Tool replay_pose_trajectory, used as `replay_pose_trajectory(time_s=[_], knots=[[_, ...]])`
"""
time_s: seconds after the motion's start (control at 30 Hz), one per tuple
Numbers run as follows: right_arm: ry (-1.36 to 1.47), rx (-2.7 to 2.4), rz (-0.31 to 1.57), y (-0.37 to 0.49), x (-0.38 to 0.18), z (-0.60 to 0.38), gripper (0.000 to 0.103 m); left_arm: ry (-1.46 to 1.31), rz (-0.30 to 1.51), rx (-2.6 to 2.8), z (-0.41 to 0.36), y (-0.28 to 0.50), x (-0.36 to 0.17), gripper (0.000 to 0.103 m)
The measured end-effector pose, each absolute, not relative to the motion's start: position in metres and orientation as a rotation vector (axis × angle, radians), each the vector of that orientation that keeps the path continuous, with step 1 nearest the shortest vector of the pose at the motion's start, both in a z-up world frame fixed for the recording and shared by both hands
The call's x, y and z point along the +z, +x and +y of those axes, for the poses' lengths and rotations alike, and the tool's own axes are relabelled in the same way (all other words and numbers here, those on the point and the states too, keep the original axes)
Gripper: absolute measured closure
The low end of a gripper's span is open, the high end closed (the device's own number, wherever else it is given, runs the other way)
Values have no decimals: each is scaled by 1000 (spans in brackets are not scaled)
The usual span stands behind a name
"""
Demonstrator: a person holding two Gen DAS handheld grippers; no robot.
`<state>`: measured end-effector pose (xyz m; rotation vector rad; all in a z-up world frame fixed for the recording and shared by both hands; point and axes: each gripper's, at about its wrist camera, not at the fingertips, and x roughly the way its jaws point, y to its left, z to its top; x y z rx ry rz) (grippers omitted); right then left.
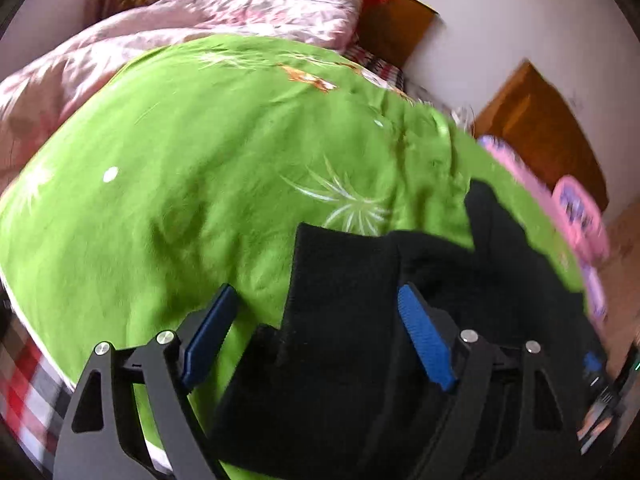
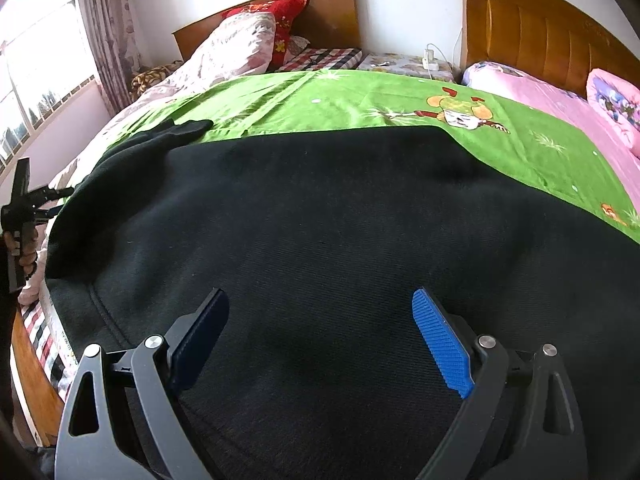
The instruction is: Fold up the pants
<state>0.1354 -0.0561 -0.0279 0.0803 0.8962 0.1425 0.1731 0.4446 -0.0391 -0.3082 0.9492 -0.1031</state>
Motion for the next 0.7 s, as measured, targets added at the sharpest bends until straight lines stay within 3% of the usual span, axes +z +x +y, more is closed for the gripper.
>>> replay_pose_trajectory(time_s=[0.13, 0.27, 0.5, 0.53, 0.6, 0.7], knots=[[73, 136, 899, 136, -28, -55, 13, -317, 964, -168, 453, 166, -43, 26], [74, 136, 898, 136, -29, -55, 12, -331, 1015, -228, 459, 148, -45, 53], [93, 144, 890, 137, -28, -57, 12, -402, 1037, -266, 472, 146, -53, 54], [98, 145, 890, 137, -28, -58, 12, -371, 1023, -240, 467, 145, -50, 59], [105, 149, 888, 138, -28, -59, 12, -276, 994, -153, 456, 140, -44, 80], [112, 151, 885, 138, -28, -59, 12, -75, 901, -21, 429, 129, -19, 87]])
